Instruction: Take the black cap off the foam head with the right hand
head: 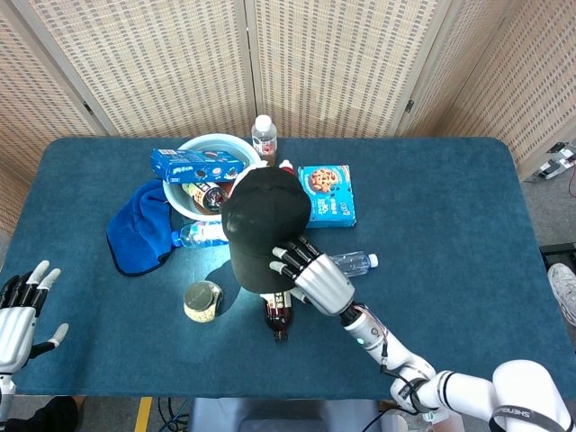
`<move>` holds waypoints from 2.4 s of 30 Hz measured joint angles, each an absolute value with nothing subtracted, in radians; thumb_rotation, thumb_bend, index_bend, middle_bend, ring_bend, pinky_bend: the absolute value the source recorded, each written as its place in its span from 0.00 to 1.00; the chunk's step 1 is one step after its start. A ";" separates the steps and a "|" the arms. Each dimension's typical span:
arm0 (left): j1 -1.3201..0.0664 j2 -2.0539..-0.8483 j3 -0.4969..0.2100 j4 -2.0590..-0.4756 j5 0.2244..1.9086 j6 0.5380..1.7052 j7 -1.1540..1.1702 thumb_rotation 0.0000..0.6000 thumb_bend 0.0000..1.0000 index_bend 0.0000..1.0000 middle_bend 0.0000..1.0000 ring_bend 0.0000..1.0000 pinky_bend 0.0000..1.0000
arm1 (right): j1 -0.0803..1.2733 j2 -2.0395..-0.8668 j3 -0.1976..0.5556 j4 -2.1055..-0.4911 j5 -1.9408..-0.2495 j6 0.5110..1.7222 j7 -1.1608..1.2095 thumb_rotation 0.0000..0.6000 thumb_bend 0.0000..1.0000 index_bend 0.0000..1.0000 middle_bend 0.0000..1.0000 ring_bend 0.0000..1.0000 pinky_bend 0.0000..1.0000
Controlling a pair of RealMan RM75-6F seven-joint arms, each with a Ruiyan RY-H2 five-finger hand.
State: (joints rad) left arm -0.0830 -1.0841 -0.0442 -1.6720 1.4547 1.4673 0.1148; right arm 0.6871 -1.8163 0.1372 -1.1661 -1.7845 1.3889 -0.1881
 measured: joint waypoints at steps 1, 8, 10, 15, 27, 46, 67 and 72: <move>-0.083 -1.084 -0.044 -1.672 1.455 1.467 0.115 1.00 0.24 0.05 0.00 0.00 0.00 | 0.688 -1.818 0.136 -1.161 -1.787 1.392 -0.189 1.00 0.00 0.39 0.27 0.12 0.18; -0.083 -1.086 -0.044 -1.672 1.452 1.467 0.115 1.00 0.24 0.05 0.00 0.00 0.00 | 0.695 -1.835 0.126 -1.120 -1.802 1.420 -0.191 1.00 0.15 0.44 0.28 0.12 0.16; -0.085 -1.088 -0.046 -1.673 1.453 1.466 0.116 1.00 0.24 0.05 0.00 0.00 0.00 | 0.697 -1.841 0.123 -1.104 -1.807 1.427 -0.191 1.00 0.19 0.44 0.28 0.12 0.16; -0.086 -1.089 -0.046 -1.674 1.454 1.466 0.118 1.00 0.24 0.05 0.00 0.00 0.00 | 0.699 -1.857 0.116 -1.072 -1.812 1.450 -0.181 1.00 0.27 0.47 0.30 0.12 0.15; -0.085 -1.087 -0.045 -1.675 1.455 1.468 0.114 1.00 0.24 0.05 0.00 0.00 0.00 | 0.704 -1.876 0.120 -1.035 -1.812 1.488 -0.183 1.00 0.40 0.51 0.32 0.12 0.13; -0.089 -1.090 -0.046 -1.668 1.460 1.466 0.104 1.00 0.24 0.05 0.00 0.00 0.00 | 0.746 -1.870 0.188 -1.033 -1.788 1.530 -0.179 1.00 0.45 0.65 0.36 0.15 0.13; -0.083 -1.089 -0.043 -1.661 1.460 1.475 0.092 1.00 0.24 0.05 0.00 0.00 0.00 | 0.830 -1.837 0.284 -1.066 -1.740 1.529 -0.209 1.00 0.45 0.67 0.37 0.16 0.13; -0.079 -1.086 -0.042 -1.659 1.462 1.481 0.084 1.00 0.24 0.05 0.00 0.00 0.00 | 0.852 -1.829 0.303 -1.074 -1.734 1.531 -0.226 1.00 0.45 0.67 0.37 0.16 0.12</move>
State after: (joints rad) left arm -0.0788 -1.0863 -0.0420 -1.6587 1.4623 1.4810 0.0845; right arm 0.8519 -1.8290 0.3031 -1.0738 -1.7343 1.5312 -0.2256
